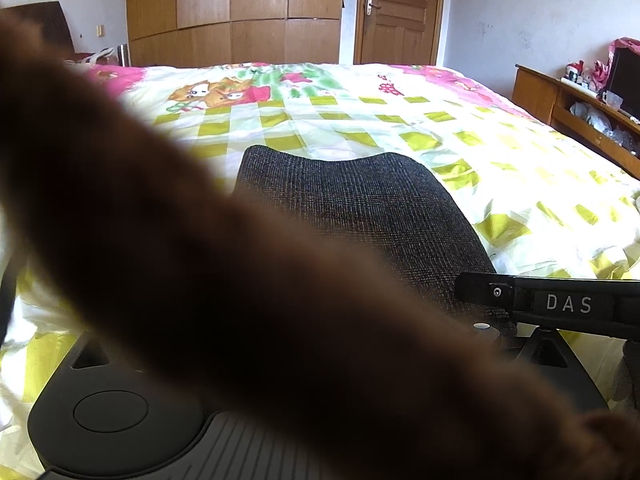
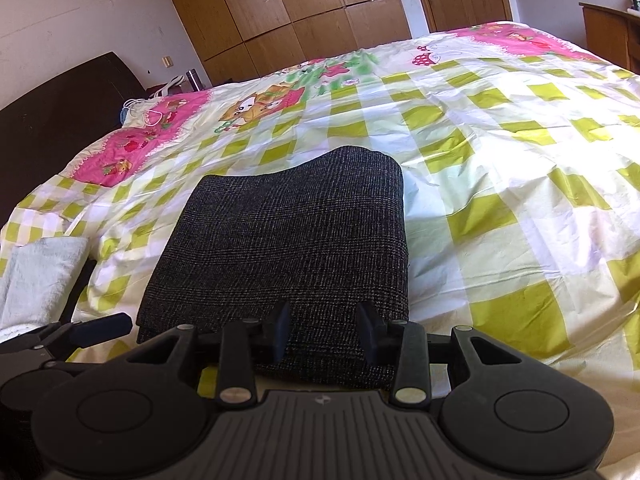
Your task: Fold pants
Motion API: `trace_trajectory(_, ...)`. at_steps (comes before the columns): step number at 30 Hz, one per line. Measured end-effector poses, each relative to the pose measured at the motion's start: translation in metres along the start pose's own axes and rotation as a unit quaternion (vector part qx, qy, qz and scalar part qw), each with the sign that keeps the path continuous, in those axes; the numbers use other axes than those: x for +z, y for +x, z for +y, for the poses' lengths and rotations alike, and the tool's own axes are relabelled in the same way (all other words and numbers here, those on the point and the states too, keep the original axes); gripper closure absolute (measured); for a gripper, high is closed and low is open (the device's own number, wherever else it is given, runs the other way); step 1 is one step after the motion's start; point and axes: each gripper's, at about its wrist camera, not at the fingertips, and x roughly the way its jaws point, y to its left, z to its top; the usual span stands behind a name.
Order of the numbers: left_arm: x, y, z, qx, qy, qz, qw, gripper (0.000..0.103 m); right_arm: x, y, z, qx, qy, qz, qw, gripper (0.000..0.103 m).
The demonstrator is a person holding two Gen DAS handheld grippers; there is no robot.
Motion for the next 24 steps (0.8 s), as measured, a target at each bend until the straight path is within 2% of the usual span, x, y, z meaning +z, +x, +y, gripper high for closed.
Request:
trace_trajectory(8, 0.001, 0.004, 0.018, 0.013, -0.05, 0.01, 0.9986, 0.0, -0.004, -0.001, 0.006, -0.011, -0.022, -0.01, 1.0, 0.053)
trace_trajectory(17, -0.001, 0.004, 0.011, 0.034, -0.021, 0.021, 0.999, 0.0, -0.008, -0.008, 0.019, -0.037, -0.058, -0.013, 0.998, 0.053)
trace_trajectory(24, -0.003, -0.007, 0.012, 0.021, -0.023, 0.023, 0.9993, 0.0, -0.017, -0.02, 0.026, -0.047, -0.051, -0.003, 0.998, 0.053)
